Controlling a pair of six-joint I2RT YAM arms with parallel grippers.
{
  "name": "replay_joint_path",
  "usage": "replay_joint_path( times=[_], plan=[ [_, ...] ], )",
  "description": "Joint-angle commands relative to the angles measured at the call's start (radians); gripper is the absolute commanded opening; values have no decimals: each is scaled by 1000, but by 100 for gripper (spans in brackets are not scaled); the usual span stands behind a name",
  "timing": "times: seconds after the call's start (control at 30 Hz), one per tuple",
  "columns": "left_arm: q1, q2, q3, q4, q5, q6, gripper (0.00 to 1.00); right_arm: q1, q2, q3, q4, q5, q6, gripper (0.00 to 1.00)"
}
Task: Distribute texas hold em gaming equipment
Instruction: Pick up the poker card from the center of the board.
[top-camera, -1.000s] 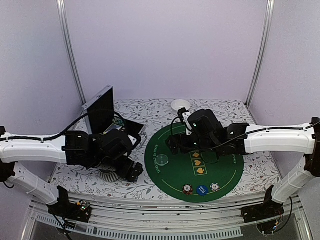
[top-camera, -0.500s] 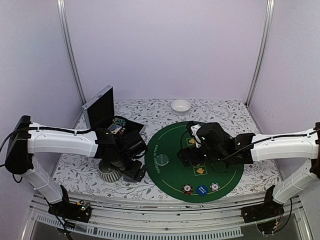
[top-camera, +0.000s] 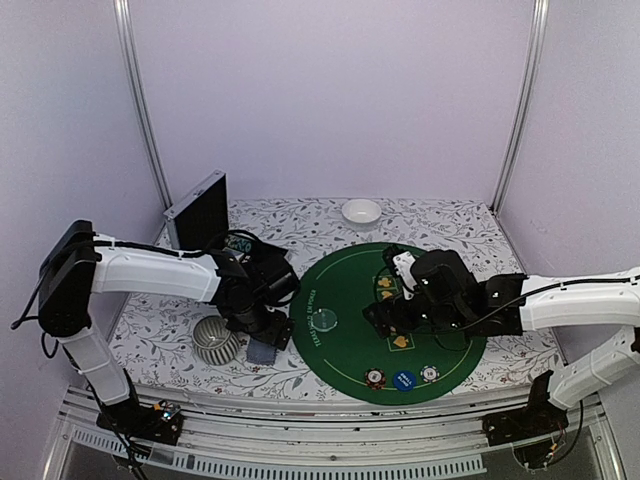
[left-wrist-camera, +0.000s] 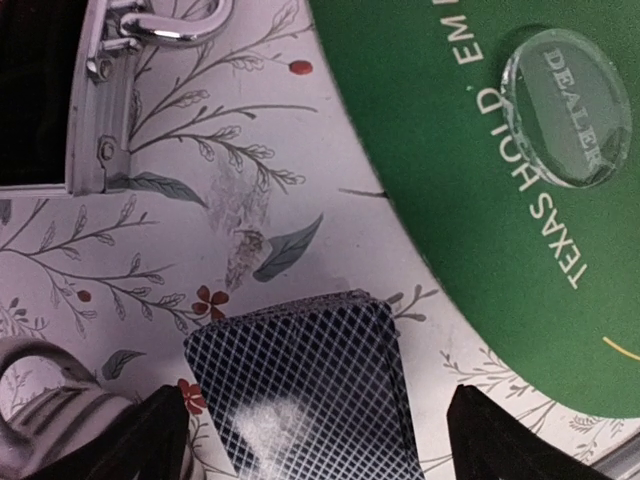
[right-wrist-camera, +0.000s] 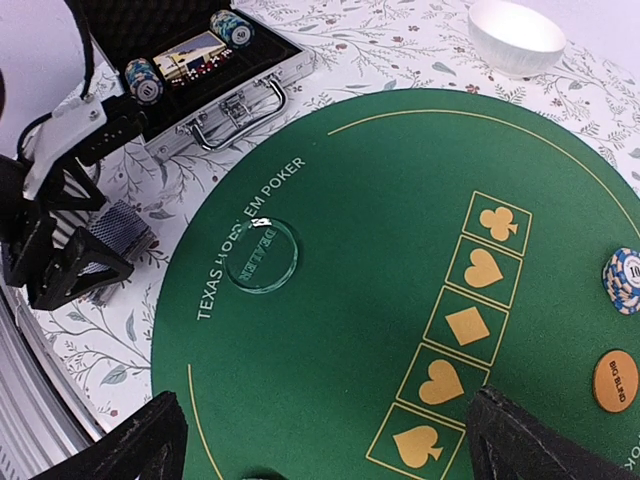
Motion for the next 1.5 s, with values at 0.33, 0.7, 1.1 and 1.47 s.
replay_joint_path(
  times=[0.33, 0.7, 1.1, 1.47],
  plan=[
    [40, 22, -21, 12, 55, 27, 91, -4, -157, -78, 62, -75, 76, 99],
    [46, -38, -137, 84, 121, 22, 89, -1, -118, 3, 27, -127, 50, 99],
    [45, -53, -175, 105, 147, 162, 81, 2, -119, 26, 1, -189, 65, 99],
    [48, -92, -254, 142, 168, 253, 64, 4, -95, 91, -64, -230, 48, 99]
  ],
)
